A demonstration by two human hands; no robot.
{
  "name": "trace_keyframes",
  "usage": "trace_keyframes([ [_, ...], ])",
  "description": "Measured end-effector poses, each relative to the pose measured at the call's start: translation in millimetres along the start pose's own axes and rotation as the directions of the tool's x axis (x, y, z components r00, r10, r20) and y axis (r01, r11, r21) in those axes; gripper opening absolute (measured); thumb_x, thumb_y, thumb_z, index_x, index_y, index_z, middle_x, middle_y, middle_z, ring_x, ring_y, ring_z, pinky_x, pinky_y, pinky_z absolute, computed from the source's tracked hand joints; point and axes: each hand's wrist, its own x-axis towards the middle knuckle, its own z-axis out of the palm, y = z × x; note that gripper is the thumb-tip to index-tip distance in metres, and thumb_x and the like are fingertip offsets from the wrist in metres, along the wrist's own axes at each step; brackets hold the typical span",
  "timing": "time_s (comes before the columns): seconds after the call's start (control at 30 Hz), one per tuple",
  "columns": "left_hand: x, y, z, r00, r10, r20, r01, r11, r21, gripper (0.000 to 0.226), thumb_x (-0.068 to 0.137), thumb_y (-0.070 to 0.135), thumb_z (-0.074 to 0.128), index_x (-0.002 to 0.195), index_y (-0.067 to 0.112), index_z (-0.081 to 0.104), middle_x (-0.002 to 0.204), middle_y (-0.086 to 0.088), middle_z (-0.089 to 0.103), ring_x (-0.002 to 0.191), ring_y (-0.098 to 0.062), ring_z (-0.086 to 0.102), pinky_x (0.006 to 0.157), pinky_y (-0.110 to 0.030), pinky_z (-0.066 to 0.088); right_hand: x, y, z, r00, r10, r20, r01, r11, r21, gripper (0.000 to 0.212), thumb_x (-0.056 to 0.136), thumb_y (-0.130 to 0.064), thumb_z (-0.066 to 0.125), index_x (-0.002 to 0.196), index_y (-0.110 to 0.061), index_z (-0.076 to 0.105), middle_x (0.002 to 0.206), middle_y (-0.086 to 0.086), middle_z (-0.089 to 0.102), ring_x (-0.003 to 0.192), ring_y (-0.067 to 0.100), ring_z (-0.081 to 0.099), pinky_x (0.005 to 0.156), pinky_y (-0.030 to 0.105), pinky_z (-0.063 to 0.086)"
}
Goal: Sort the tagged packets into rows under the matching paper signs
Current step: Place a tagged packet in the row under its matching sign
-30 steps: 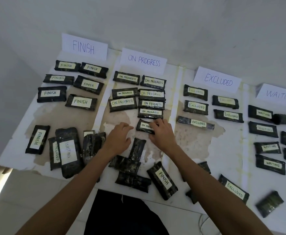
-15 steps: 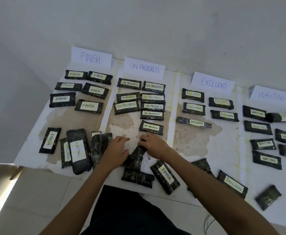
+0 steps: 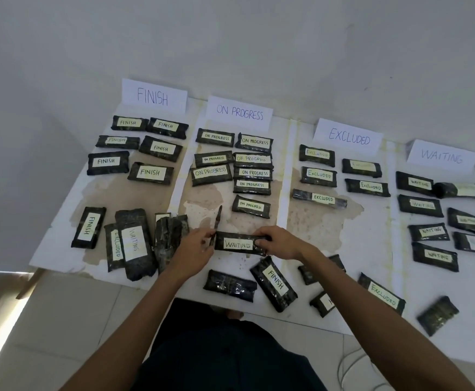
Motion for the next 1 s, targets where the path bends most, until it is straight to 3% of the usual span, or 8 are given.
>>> trace_keyframes([
  [0.37,0.9,11.2,11.1,0.995,0.096,0.037,-0.099,0.991,0.091,0.033,0.088,0.01,0.056,0.121,0.013,0.057,0.117,-0.005,0.055,0.105,-0.02,0.056,0.089,-0.028,0.046,-38.4,-7.5,-23.7,0.992,0.1,-0.082,-0.076,0.966,0.249,0.021,0.096,-0.014,0.047,0.105,-0.008,0.064,0.076,0.0,0.058,0.063,0.012,0.05,0.063,0.024,0.044],
  [0.47,1.0,29.8,20.1,0.999,-0.006,0.054,0.012,0.994,-0.108,0.034,0.093,0.014,0.052,0.127,0.008,0.051,0.116,-0.006,0.058,0.104,-0.019,0.058,0.089,-0.029,0.047,-45.3,-8.4,-25.0,0.987,0.121,-0.106,-0.086,0.955,0.284,0.021,0.096,-0.013,0.047,0.108,-0.007,0.064,0.074,-0.001,0.056,0.064,0.012,0.049,0.063,0.024,0.044],
  [0.57,0.4,48.0,25.7,0.981,-0.142,0.13,0.184,0.887,-0.423,0.026,0.096,0.019,0.048,0.122,0.013,0.051,0.104,-0.001,0.063,0.085,-0.017,0.066,0.079,-0.036,0.054,-51.3,-9.1,-23.7,0.983,0.125,-0.133,-0.076,0.944,0.321,0.019,0.096,-0.012,0.047,0.106,-0.009,0.064,0.074,0.001,0.056,0.065,0.014,0.05,0.064,0.025,0.044],
  [0.63,1.2,55.6,26.3,0.977,-0.155,0.146,0.207,0.844,-0.494,0.018,0.095,0.018,0.049,0.113,0.015,0.053,0.095,0.002,0.064,0.079,-0.016,0.067,0.077,-0.035,0.056,-56.0,-8.8,-19.8,0.978,0.125,-0.165,-0.065,0.943,0.326,0.019,0.095,-0.015,0.051,0.11,-0.014,0.063,0.081,0.0,0.06,0.069,0.013,0.053,0.067,0.024,0.045],
  [0.7,1.6,60.5,26.0,0.978,-0.148,0.148,0.204,0.84,-0.502,0.013,0.094,0.017,0.052,0.107,0.015,0.056,0.091,0.001,0.067,0.076,-0.014,0.067,0.073,-0.03,0.057,-60.1,-8.0,-14.0,0.968,0.105,-0.226,-0.046,0.966,0.255,0.031,0.09,-0.024,0.061,0.12,-0.021,0.058,0.102,-0.002,0.062,0.086,0.011,0.057,0.079,0.024,0.048],
  [0.8,1.8,68.6,24.9,0.971,-0.128,0.204,0.214,0.846,-0.488,0.013,0.094,0.016,0.053,0.106,0.013,0.057,0.093,-0.005,0.068,0.074,-0.013,0.067,0.069,-0.025,0.055,-66.7,-8.3,-3.2,0.937,-0.036,-0.348,0.002,0.995,-0.098,0.055,0.078,-0.032,0.073,0.129,-0.023,0.052,0.116,0.0,0.058,0.105,0.016,0.052,0.094,0.032,0.044],
  [0.87,0.7,72.8,23.5,0.964,-0.119,0.239,0.22,0.862,-0.456,0.015,0.094,0.015,0.053,0.107,0.009,0.056,0.094,-0.009,0.067,0.073,-0.014,0.066,0.065,-0.021,0.055,-71.0,-11.0,4.0,0.91,-0.119,-0.397,-0.013,0.949,-0.315,0.057,0.077,-0.034,0.072,0.128,-0.02,0.052,0.114,0.003,0.06,0.103,0.021,0.051,0.091,0.037,0.044],
  [1.0,-3.0,81.4,26.1,0.956,-0.073,0.285,0.189,0.894,-0.405,0.013,0.094,0.015,0.053,0.105,0.011,0.055,0.098,-0.009,0.066,0.077,-0.015,0.066,0.068,-0.024,0.054,-79.1,-12.8,15.2,0.869,-0.172,-0.463,-0.103,0.854,-0.51,0.055,0.074,-0.031,0.07,0.125,-0.013,0.055,0.11,0.008,0.059,0.094,0.028,0.054,0.08,0.042,0.047],
])
